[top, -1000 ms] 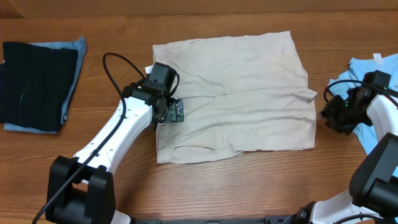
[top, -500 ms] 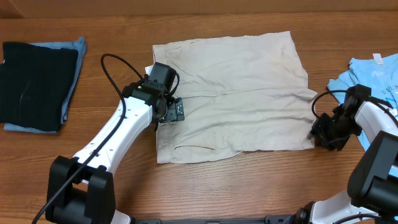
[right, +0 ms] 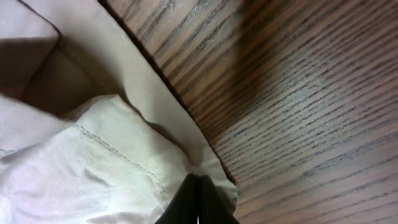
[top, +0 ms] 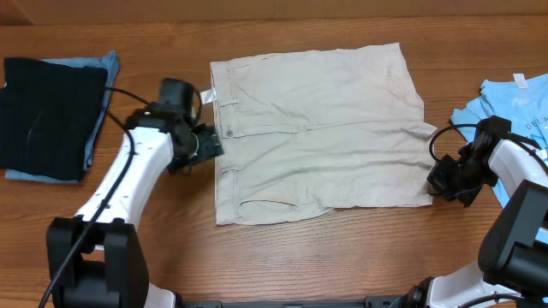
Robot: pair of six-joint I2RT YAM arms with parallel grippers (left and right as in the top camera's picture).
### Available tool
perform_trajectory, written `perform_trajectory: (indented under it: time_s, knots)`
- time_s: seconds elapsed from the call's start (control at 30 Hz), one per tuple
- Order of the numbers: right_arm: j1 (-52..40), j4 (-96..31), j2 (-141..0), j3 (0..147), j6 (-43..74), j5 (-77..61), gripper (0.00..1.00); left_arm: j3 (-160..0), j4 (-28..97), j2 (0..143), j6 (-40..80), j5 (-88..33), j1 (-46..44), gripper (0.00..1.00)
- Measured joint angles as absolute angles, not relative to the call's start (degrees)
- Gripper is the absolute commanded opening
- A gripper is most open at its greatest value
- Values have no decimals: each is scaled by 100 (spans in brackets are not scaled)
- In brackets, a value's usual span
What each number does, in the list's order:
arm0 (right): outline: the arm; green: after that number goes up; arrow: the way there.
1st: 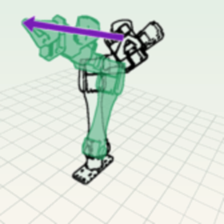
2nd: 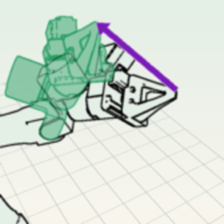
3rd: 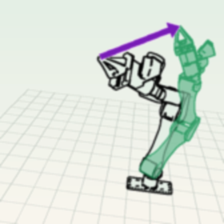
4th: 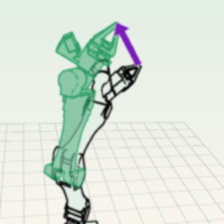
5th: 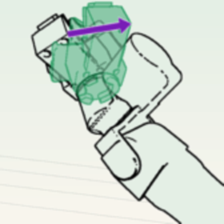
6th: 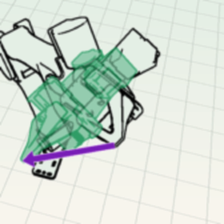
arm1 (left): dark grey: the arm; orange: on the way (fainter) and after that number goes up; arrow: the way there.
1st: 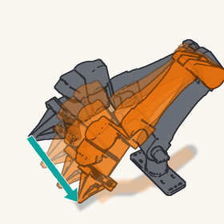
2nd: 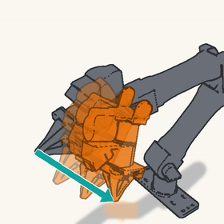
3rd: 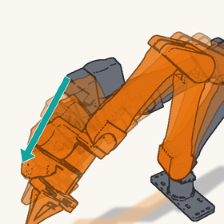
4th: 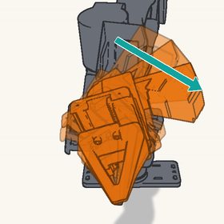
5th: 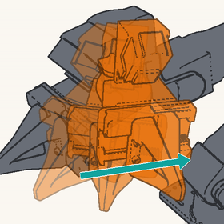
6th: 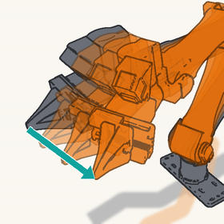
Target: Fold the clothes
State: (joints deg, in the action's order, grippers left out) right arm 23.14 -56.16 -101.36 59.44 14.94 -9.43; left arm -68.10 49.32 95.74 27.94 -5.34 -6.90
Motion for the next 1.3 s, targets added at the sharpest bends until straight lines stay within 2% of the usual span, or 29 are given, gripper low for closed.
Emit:
perform_trajectory:
  time_s: [0.17, 0.2, 0.23, 0.27, 0.3, 0.4, 0.5, 0.63, 0.77, 0.8, 1.17, 1.3]
  knots:
    - [2316, -5533, -10136, 5944, 1496, -895, 4, -6552, 4646, 9677, 2836, -875, -589, 15]
    - [2316, -5533, -10136, 5944, 1496, -897, 4, -6475, 4545, 9776, 2842, -923, -589, 14]
    - [2314, -5529, -10136, 5944, 1494, -895, 4, -6447, 4486, 9852, 2862, -961, -589, 22]
    - [2314, -5529, -10136, 5944, 1496, -895, 4, -6420, 4296, 9959, 2810, -1114, -589, 36]
    - [2316, -5516, -10136, 5944, 1494, -893, 4, -6420, 4069, 10136, 2731, -1354, -589, 43]
    - [2316, -5505, -10136, 5944, 1500, -895, 4, -6410, 3649, 10477, 2596, -1673, -602, 44]
    - [2314, -5507, -10136, 5944, 1494, -895, 4, -6410, 3463, 10766, 2340, -1787, -639, 50]
    - [2314, -5505, -10136, 5944, 1498, -895, 4, -6410, 3424, 10766, 2176, -1848, -639, 49]
    - [2316, -5505, -10136, 5944, 1496, -895, 4, -6407, 3411, 10766, 2078, -1850, -639, 38]
    - [2316, -5502, -10136, 5944, 1496, -895, 4, -6410, 3398, 10770, 2075, -1872, -639, 38]
    - [2314, -5502, -10136, 5944, 1494, -895, 4, -6410, 3321, 10770, 2075, -2386, -637, 50]
    - [2314, -5500, -10136, 5944, 1494, -893, 4, -6453, 3793, 10770, 2071, -2497, -639, 57]
